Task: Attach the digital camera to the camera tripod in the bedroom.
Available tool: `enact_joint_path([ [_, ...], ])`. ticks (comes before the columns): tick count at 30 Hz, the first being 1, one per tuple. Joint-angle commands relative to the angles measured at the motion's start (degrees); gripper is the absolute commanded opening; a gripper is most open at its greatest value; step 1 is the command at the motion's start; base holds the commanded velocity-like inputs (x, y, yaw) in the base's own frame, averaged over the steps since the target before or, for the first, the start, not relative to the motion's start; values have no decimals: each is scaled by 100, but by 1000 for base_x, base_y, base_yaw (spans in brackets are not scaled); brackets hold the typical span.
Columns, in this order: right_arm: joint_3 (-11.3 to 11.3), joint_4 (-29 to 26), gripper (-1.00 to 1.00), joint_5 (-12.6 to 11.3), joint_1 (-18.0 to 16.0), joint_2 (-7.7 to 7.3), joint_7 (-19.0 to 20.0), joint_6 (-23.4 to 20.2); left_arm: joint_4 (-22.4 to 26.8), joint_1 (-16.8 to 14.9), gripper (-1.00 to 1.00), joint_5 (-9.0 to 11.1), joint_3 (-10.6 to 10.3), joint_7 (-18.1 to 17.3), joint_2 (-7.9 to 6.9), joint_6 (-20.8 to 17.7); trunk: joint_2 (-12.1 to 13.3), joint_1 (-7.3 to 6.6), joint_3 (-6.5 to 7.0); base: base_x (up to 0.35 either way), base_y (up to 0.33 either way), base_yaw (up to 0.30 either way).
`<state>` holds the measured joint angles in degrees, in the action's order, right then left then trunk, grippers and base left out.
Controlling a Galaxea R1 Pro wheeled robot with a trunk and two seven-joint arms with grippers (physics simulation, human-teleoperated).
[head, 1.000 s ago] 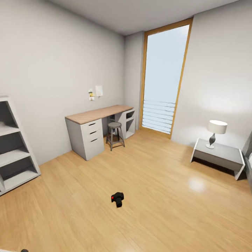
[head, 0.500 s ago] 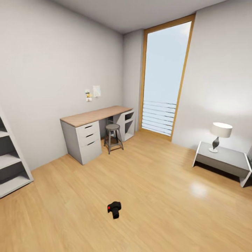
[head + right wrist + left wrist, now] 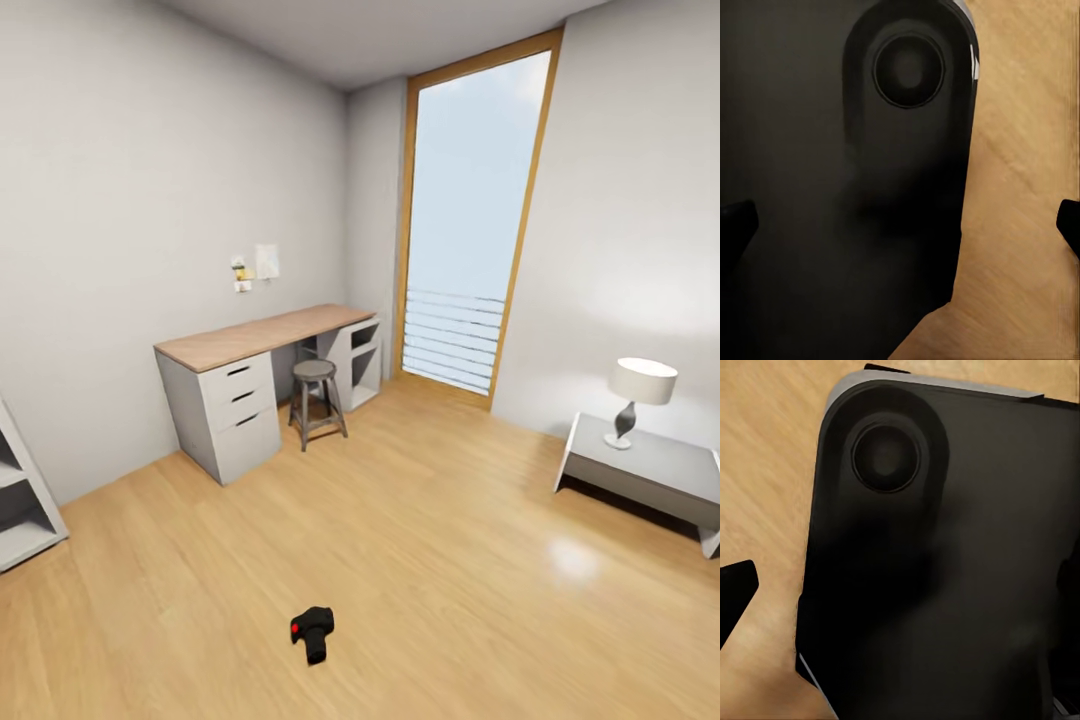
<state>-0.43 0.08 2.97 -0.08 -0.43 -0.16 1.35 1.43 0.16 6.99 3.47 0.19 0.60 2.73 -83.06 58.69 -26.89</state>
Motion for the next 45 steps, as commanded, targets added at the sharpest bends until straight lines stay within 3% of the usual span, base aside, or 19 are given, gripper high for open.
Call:
enact_joint_path([
  [1, -5, 1, 100, 33, -1, 3, -2, 14, 6, 2, 100, 32, 31, 1, 2, 9, -2, 3, -4, 315, -133, 0],
  [45, 18, 1, 100, 53, -1, 12, 4, 11, 6, 0, 100, 39, 31, -2, -6, 9, -2, 3, -4, 315, -149, 0],
])
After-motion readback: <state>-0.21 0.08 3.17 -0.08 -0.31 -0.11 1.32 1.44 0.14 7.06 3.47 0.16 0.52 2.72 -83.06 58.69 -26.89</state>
